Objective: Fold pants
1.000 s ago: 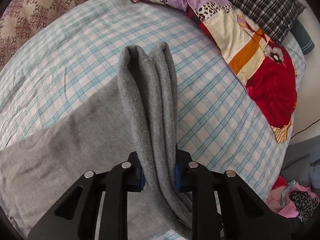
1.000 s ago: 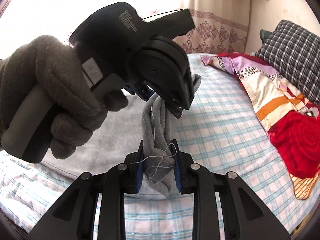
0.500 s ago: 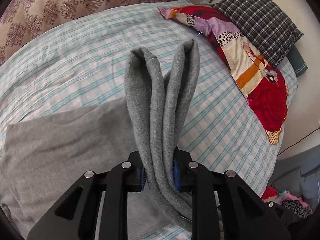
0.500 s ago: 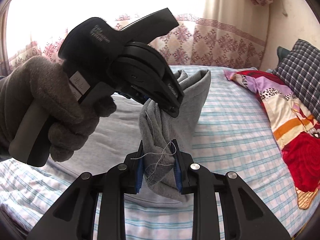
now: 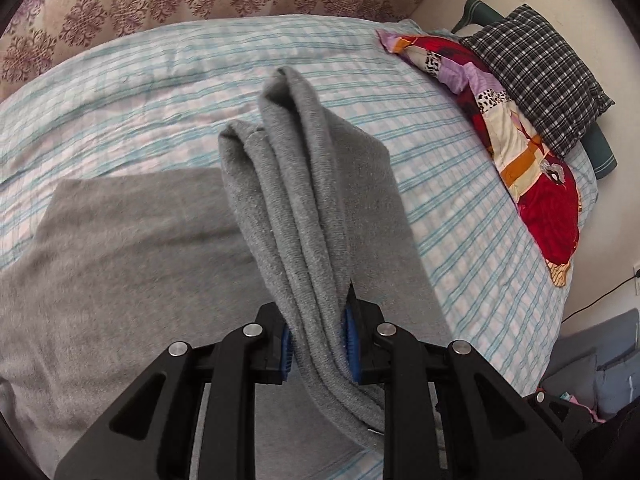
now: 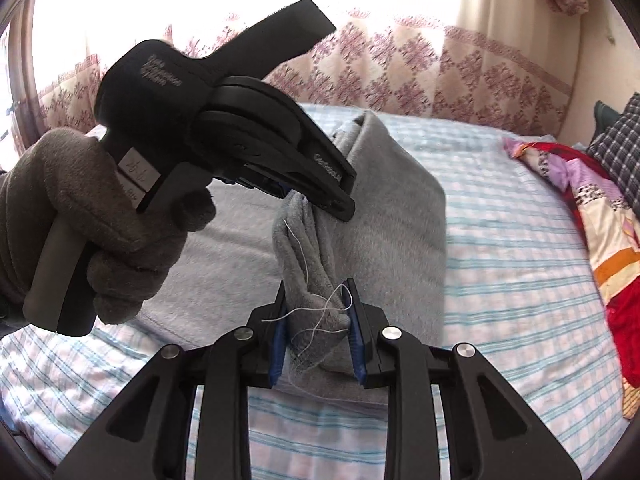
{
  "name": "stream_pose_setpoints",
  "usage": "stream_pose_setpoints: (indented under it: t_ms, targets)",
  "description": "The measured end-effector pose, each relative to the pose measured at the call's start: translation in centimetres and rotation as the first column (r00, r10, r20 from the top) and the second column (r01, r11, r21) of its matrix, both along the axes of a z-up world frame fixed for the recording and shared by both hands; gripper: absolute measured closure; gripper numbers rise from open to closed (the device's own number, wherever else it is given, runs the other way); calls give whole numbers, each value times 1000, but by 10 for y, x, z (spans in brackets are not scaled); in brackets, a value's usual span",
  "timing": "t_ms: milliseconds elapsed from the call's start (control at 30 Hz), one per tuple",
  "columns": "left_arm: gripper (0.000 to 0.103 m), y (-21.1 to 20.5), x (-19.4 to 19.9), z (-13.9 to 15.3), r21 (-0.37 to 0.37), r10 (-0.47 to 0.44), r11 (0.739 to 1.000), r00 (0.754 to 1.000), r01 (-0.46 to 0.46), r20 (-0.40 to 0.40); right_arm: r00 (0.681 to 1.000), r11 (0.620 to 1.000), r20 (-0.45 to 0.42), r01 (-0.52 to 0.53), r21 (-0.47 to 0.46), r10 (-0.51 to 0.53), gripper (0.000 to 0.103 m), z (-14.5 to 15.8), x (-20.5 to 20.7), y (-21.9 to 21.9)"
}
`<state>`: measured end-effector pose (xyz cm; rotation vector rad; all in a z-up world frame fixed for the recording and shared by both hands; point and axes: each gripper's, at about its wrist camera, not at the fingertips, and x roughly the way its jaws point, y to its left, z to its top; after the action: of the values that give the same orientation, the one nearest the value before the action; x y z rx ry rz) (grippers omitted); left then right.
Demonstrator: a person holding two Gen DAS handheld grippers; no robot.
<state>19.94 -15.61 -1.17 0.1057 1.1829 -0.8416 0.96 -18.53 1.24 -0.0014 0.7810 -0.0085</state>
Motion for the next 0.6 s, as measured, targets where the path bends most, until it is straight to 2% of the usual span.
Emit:
stream_pose_setpoints:
  t_ms: [33, 100, 133, 167, 200, 267, 367, 467, 600]
  targets:
    - [82, 4, 2, -4, 0, 7, 1000, 1000, -7, -3, 1000, 1000, -16, -1, 14, 1, 70, -3, 2, 2]
    - [82, 14, 5, -13, -2, 17, 1000, 1000, -17, -10, 999, 999, -35, -4, 43, 5, 70, -6, 3, 2]
    - [82, 19, 7, -16, -4, 22, 1000, 1000, -22, -13, 999, 998, -45, -6, 61, 9, 65, -7, 3, 3]
    - [82, 23, 8, -20, -4, 29, 1000, 999, -29, -15, 999, 997, -53, -5, 81, 9, 54, -8, 2, 2]
    - [82, 27, 10, -23, -3, 35, 999, 999, -35, -17, 998, 994, -58, -3, 112, 9, 52, -9, 0, -2]
    - [82, 36, 13, -31, 2, 47, 999, 999, -47, -28, 998, 990, -60, -5, 143, 14, 51, -9, -7, -6]
    - [82, 47, 18, -43, 13, 66, 998, 997, -65, -47, 998, 991, -58, 19, 131, -12, 51, -8, -21, -15]
    - [79, 53, 18, -49, -9, 68, 998, 996, -69, -54, 993, 985, -82, 97, 143, -86, 51, -12, -31, -37]
    - [79, 54, 13, -50, -10, 62, 998, 998, -63, -22, 973, 966, -121, 213, 144, -197, 51, -20, -37, -67]
